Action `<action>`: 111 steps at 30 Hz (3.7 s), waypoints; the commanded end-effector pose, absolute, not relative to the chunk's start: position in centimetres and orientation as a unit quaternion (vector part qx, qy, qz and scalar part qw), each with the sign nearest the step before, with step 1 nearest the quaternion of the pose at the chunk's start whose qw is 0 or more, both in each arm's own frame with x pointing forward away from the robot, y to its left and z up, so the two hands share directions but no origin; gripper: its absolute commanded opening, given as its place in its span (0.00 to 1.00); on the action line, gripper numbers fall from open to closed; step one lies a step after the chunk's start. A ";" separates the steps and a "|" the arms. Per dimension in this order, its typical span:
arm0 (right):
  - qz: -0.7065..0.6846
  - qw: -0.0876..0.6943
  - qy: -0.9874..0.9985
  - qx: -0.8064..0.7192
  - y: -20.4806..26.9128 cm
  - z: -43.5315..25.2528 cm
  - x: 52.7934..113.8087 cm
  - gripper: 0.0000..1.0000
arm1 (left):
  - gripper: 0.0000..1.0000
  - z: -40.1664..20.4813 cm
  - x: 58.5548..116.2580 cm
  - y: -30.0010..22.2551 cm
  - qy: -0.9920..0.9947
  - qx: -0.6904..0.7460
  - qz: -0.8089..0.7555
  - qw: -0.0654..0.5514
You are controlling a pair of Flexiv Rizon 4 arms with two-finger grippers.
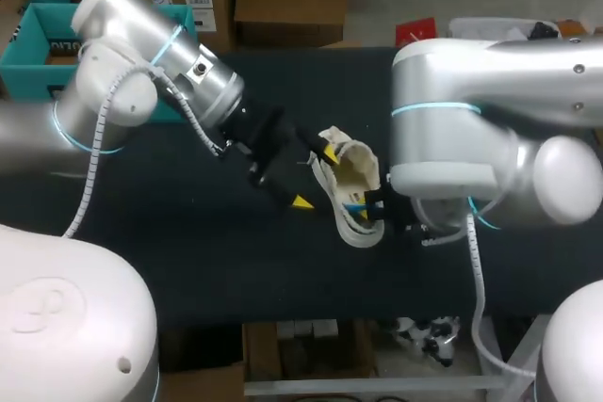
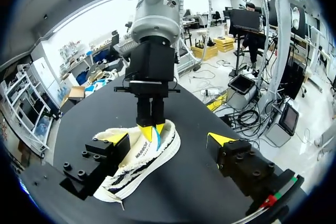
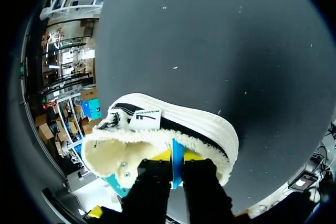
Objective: Open the shoe tongue, take the insole out of the shoe, put the insole back into the shoe, and pack the shoe into the shoebox
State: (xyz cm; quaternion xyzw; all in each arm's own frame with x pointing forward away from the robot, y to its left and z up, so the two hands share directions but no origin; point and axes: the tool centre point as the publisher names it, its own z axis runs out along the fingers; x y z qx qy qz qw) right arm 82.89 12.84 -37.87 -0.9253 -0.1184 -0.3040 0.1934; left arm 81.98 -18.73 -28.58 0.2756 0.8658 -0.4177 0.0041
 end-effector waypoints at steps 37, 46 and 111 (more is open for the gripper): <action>-0.274 0.191 -0.137 -0.933 14.6 -36.6 82.8 0.00 | 1.00 -27.1 83.9 -15.4 0.937 0.043 -0.344 -0.045; -0.269 0.196 -0.130 -0.934 13.9 -37.6 82.4 0.00 | 1.00 -26.4 84.1 -14.8 0.943 0.005 -0.332 -0.022; -0.303 0.335 -0.255 -0.855 6.3 -29.7 83.5 1.00 | 1.00 -27.8 85.9 -15.5 0.904 -0.358 -0.231 0.011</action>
